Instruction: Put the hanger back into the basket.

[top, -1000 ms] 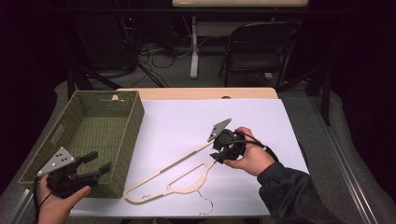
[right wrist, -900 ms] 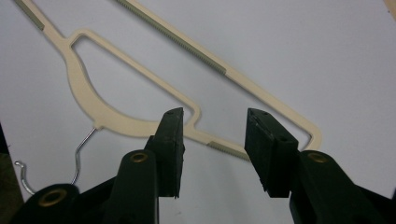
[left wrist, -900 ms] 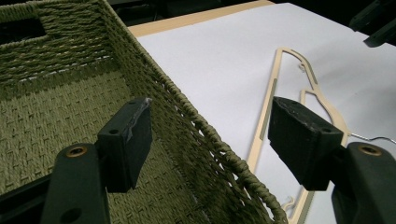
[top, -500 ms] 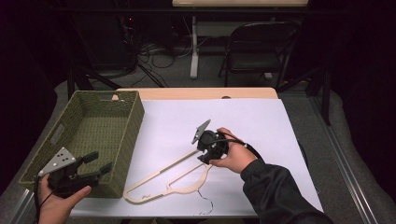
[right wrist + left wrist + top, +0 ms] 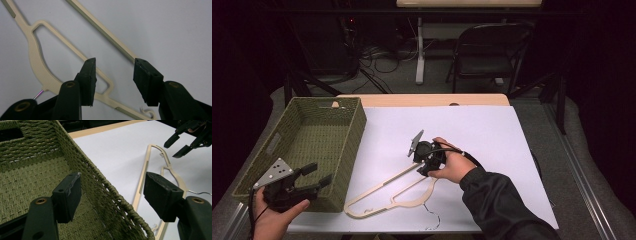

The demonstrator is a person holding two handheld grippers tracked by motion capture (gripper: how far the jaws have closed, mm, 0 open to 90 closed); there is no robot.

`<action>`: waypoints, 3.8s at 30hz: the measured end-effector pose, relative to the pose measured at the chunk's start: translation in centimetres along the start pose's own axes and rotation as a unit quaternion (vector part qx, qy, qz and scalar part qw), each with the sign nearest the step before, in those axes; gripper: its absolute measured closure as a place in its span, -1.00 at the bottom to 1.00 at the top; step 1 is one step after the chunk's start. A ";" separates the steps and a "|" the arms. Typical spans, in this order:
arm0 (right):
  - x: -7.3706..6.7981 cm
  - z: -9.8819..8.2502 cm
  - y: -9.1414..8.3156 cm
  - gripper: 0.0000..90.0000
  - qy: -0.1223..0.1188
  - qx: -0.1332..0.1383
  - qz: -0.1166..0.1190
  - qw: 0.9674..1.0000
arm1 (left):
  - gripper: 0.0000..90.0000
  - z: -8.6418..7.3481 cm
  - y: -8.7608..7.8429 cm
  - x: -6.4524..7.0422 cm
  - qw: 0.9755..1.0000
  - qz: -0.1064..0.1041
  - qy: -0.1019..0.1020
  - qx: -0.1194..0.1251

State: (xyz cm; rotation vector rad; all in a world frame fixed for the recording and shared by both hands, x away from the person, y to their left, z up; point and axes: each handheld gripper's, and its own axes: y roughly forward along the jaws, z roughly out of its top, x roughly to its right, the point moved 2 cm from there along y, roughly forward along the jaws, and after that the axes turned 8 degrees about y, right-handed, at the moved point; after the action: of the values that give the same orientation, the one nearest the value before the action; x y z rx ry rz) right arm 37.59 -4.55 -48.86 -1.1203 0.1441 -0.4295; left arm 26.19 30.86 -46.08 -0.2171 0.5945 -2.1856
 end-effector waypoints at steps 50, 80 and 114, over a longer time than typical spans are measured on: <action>-2.6 0.4 5.9 0.10 -0.090 -0.109 0.043 0.989 | -0.31 -0.1 0.2 0.0 1.000 0.000 0.001 -0.003; -3.4 1.2 7.0 0.13 -0.088 -0.107 0.085 0.987 | -0.30 0.0 -0.2 -0.2 1.000 0.006 -0.001 0.001; -4.6 0.0 6.0 0.90 -0.163 -0.170 0.094 0.967 | -0.29 0.0 -0.1 -0.2 1.000 0.007 -0.002 0.003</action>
State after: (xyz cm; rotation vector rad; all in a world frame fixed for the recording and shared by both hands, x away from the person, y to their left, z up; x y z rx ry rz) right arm 34.99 -0.51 -54.74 -1.4842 0.0330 -0.0448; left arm 26.22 31.03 -46.02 -0.2137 0.5864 -2.1717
